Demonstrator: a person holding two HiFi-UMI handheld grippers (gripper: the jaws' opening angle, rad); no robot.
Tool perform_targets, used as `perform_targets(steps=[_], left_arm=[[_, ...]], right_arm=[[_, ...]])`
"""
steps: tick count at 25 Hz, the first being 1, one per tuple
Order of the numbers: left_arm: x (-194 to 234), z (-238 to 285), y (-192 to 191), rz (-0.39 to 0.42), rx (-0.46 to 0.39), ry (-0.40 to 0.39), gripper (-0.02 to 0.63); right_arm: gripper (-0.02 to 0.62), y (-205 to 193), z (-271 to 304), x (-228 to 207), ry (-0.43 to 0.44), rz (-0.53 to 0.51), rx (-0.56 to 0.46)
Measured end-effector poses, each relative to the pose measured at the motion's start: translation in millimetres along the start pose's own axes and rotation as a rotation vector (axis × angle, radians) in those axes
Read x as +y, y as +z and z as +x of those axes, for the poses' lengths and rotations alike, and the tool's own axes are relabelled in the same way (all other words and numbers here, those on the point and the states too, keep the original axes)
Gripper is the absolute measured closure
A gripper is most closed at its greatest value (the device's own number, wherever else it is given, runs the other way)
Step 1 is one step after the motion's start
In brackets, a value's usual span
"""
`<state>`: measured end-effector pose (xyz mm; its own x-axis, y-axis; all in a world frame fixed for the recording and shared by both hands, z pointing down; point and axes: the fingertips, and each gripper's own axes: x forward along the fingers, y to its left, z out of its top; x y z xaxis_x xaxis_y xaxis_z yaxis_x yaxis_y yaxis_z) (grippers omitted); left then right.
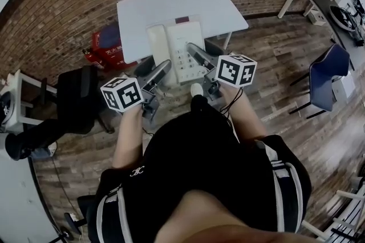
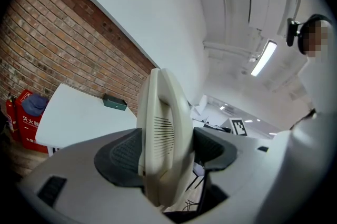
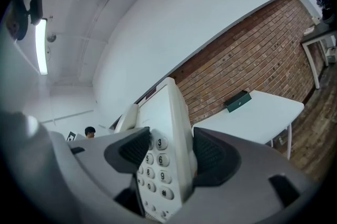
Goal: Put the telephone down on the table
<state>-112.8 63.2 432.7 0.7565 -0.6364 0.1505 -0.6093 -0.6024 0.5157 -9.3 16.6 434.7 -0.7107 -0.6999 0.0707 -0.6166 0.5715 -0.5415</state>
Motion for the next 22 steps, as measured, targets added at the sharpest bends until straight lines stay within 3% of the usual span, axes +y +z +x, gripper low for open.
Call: perform_targets(steps=[4,22], left_arm=[[42.6,37.8,39.4,-0.026,0.010,0.022,0.300],[190.8,180.0,120.0,-0.155,0.030,0.114,0.301]], right_arm=[[0.371,31.1,54.7,-33.2,0.001,0.023,0.025],[0.371,98.1,220.5,-177.1,0.016,0.089,0.178]])
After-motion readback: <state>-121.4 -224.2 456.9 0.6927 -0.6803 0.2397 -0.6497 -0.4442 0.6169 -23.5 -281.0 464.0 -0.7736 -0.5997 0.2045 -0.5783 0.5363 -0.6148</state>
